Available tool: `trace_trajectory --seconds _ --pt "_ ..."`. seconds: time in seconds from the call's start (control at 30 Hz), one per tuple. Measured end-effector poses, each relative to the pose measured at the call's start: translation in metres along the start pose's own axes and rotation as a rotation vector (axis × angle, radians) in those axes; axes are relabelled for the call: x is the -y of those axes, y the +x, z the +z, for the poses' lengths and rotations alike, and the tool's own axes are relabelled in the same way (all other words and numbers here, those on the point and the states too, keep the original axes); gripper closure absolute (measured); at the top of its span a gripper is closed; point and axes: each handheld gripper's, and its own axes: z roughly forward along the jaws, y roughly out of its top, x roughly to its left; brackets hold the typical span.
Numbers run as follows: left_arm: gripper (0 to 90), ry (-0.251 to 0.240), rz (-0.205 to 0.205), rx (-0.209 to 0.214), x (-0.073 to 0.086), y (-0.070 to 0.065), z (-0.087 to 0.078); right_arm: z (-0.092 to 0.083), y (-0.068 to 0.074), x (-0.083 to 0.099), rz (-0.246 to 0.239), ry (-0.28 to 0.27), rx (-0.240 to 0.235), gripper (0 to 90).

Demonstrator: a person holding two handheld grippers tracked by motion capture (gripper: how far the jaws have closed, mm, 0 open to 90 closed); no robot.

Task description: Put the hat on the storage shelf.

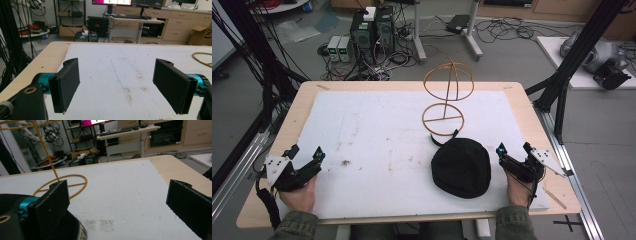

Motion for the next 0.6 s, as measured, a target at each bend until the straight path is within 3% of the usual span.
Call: trace_trajectory --seconds 0.07,0.37,0.47,0.6 --pt "21.7 0.003 -0.003 0.001 0.000 0.000 0.000 -0.001 0.003 -0.003 0.000 0.027 -0.020 4.6" --pt "21.6 0.006 -0.014 0.012 0.000 0.000 0.001 -0.007 0.011 -0.013 0.006 0.039 -0.086 5.2" --pt "21.6 0.006 -0.015 0.015 0.000 0.000 0.001 -0.007 0.016 -0.016 -0.028 0.058 -0.111 5.2" --pt "21.6 0.005 -0.016 0.016 0.000 0.000 0.001 -0.007 0.023 -0.017 -0.038 0.072 -0.153 5.1"
